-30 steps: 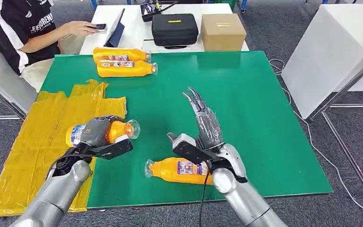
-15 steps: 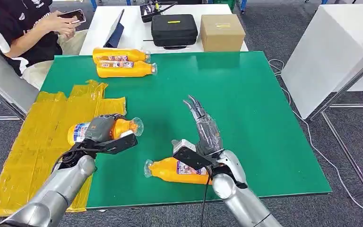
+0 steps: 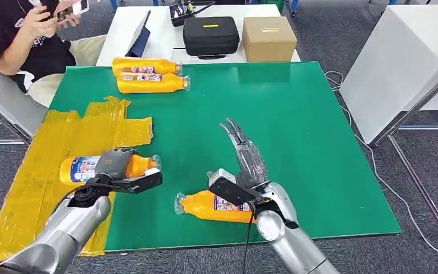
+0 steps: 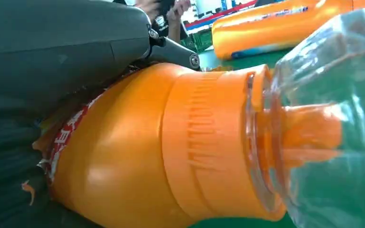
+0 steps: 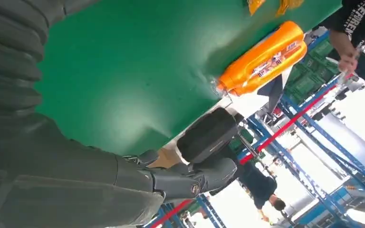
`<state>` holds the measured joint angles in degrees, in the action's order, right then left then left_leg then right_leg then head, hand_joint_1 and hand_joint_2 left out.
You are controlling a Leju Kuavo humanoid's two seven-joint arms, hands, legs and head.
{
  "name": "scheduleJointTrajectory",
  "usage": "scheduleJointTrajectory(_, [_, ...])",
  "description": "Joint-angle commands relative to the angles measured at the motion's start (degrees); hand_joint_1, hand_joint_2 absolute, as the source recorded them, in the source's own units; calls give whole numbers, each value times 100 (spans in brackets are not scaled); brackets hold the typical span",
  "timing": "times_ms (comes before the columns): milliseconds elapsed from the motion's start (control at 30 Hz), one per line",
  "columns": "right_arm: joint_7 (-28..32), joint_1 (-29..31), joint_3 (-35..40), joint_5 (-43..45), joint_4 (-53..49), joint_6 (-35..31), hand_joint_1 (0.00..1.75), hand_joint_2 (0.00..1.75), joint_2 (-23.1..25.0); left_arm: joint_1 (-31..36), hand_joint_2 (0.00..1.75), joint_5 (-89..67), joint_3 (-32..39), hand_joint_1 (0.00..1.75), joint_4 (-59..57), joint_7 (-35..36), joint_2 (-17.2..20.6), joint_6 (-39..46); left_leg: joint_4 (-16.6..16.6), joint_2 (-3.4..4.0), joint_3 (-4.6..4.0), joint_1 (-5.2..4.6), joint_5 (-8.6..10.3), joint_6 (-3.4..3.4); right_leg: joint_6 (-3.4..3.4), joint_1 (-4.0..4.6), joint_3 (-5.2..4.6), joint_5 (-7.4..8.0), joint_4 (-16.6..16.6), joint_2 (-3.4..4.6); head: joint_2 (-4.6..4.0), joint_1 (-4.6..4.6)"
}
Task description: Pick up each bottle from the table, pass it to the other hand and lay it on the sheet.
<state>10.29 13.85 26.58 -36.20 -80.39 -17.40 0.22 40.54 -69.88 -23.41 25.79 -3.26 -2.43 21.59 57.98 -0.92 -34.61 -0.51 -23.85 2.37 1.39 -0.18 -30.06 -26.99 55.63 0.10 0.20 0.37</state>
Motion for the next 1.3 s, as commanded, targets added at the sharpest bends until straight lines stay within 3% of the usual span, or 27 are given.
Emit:
scheduleJointTrajectory(33, [-75,190,-38,28,243,94,0,175,-16,246,175,-9,-168,175,-575,113,112,-169,-2,16,11,3,-5,-12,-2,3,10,0,-5,9,0,0])
scheduleJointTrajectory(67, [-84,193,-32,27,247,106,0,175,-11,239,175,1,-119,162,-580,80,121,-186,-5,18,20,5,-6,-18,-3,4,19,-1,-10,9,-2,0])
scheduleJointTrajectory(100, [-98,201,-25,24,259,128,0,175,-12,238,175,-54,-118,47,-586,132,122,-188,-8,19,24,5,-6,-21,-4,5,23,0,-13,10,-2,0])
scheduleJointTrajectory(133, [-113,204,-20,18,272,143,0,175,-9,223,175,-16,-44,0,-574,141,107,-156,-6,19,18,3,-5,-17,-4,3,16,1,-10,12,-2,0])
scheduleJointTrajectory(767, [-185,202,20,-89,314,221,0,175,-38,197,175,219,330,0,-486,-41,15,-269,-8,16,24,4,-5,-17,-2,4,24,0,-14,9,-2,0])
scheduleJointTrajectory(800, [-186,215,11,-93,329,224,0,175,-36,221,0,173,319,0,-446,-6,24,-256,-4,11,14,2,-3,-11,-2,2,14,0,-8,6,0,0])
scheduleJointTrajectory(900, [-220,182,-58,-180,295,225,0,175,-30,315,0,-444,37,0,-100,343,98,-105,-8,16,28,7,-8,-23,-5,7,30,-2,-16,5,-2,0])
scheduleJointTrajectory(1067, [-260,-17,-350,-401,288,261,0,175,87,74,0,-47,424,0,1857,-161,143,-1101,4,-3,0,7,-3,-13,-2,7,4,-3,-3,-9,-2,0])
scheduleJointTrajectory(1267, [-260,-29,-364,-405,276,263,0,175,83,63,0,-43,423,0,2041,-115,157,-1264,4,-5,-1,9,-3,-14,-3,9,5,-3,-5,-11,-2,2])
scheduleJointTrajectory(1300, [-285,-154,-452,-509,154,265,0,175,53,-128,0,41,270,0,3018,-84,334,-1424,5,-6,-2,7,-4,-14,-2,7,4,-4,-2,-11,-2,0])
